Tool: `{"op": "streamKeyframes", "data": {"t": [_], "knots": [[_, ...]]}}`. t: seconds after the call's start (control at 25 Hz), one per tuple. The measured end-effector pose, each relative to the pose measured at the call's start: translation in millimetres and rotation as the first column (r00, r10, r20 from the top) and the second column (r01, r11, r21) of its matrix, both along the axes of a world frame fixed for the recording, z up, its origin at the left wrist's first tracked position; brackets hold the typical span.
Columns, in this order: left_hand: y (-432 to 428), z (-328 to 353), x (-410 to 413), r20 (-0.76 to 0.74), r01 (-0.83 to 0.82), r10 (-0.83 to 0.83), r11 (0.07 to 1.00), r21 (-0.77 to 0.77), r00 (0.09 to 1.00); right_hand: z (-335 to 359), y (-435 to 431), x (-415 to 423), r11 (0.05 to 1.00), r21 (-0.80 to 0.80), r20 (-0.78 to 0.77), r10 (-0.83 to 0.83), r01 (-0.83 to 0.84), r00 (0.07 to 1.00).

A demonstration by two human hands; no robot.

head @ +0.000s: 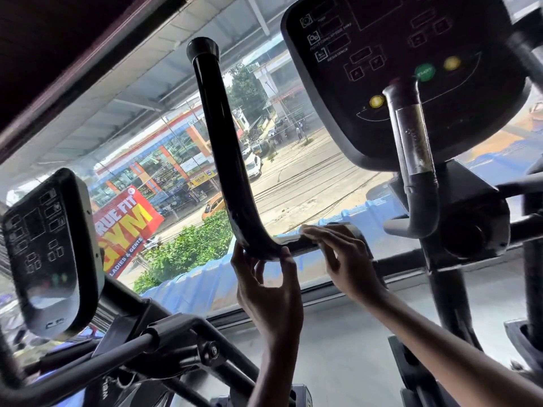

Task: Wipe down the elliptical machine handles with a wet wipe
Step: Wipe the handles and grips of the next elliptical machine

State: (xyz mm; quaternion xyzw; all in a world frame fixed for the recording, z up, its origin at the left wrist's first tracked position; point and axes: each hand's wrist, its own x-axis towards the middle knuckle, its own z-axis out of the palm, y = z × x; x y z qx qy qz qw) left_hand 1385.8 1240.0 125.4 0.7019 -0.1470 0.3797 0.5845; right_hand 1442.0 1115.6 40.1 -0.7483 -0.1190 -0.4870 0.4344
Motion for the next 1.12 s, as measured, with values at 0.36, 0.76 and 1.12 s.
{"op": "streamKeyframes", "data": {"t": [0.36,0.76,1.12], "knots": [[2,2,-3,-0.026,-0.003,0.003,1.0,0.006,1.0,-12,-2,12,0.994,0.035,-0.077,-0.097,0.1,0.992],[6,2,-6,0.002,-0.045,0.045,0.998,0.045,0.999,-20,9,5,0.99,0.076,0.023,-0.125,0.123,0.992],[23,-9,-6,0.005,0.015,-0.015,0.993,0.113,1.0,-43,-6,6,0.915,0.31,-0.439,-0.103,0.258,0.893]]}}
